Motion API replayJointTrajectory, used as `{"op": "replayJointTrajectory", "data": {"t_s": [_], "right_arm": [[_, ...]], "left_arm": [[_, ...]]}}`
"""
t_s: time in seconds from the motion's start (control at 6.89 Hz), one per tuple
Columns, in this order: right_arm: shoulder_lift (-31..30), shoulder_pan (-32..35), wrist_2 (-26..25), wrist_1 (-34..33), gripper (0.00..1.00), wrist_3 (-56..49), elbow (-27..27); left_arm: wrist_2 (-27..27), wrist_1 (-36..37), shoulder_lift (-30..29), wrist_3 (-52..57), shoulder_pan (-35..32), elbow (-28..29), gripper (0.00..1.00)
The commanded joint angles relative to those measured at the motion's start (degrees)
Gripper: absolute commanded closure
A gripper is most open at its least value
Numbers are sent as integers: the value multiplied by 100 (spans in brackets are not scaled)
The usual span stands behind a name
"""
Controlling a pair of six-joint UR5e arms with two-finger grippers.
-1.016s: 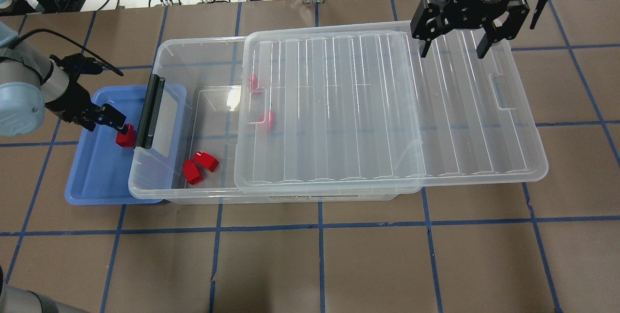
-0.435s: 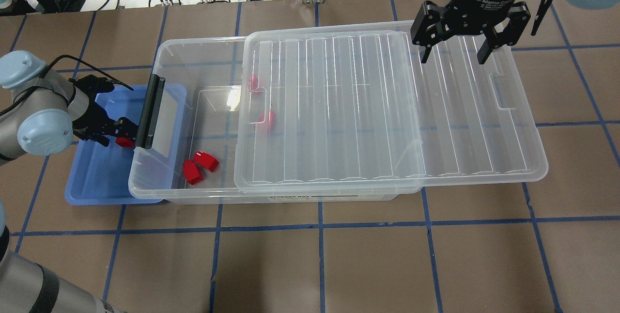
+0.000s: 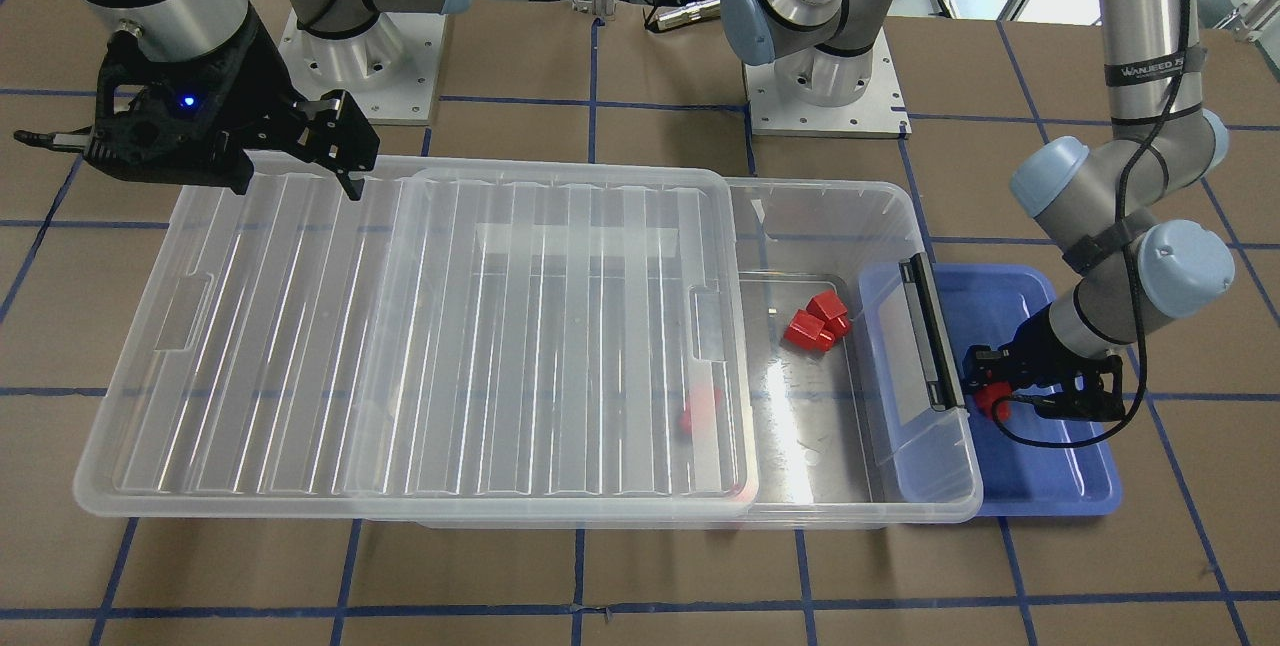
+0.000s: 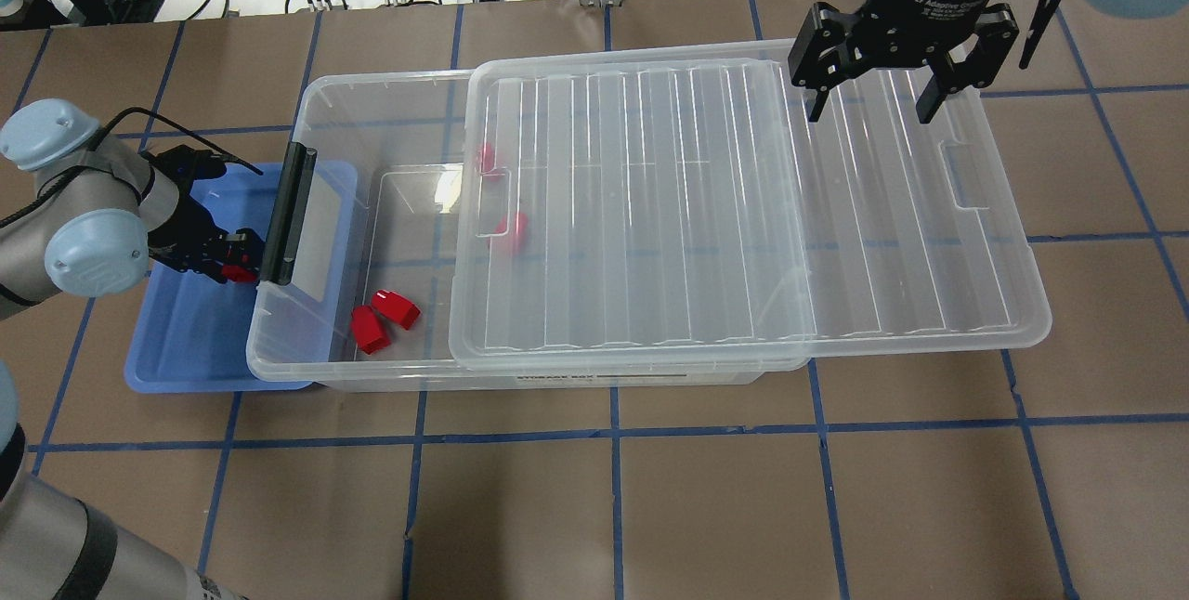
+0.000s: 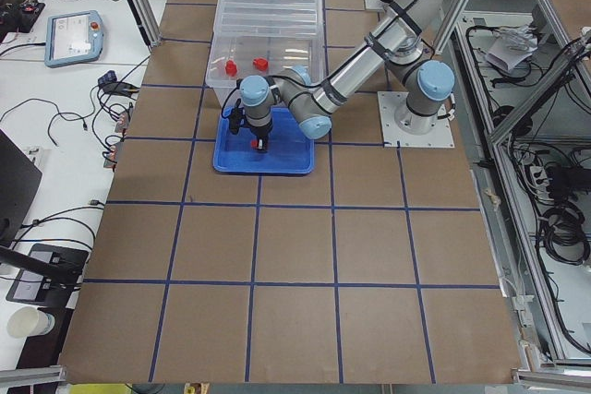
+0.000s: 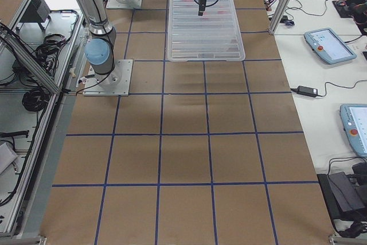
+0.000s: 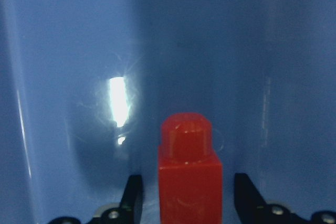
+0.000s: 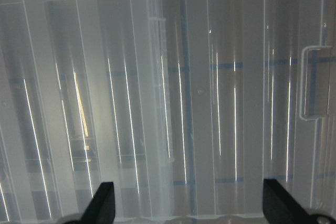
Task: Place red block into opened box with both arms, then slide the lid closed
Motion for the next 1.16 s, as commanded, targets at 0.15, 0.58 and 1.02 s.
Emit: {"op": "replayJointTrajectory", "data": {"t_s": [0.15, 0.58, 1.02], "right_arm": [[7, 0, 0, -7, 0, 0, 3], [7, 0, 8, -7, 0, 0, 3], [16, 0, 9, -7, 0, 0, 3]], "left_arm": [[558, -1021, 325, 2, -580, 1058, 100], [-99, -3151, 861, -654, -1001, 2265, 100], [-110, -2983, 1101, -2250, -2151, 1890, 100]]}}
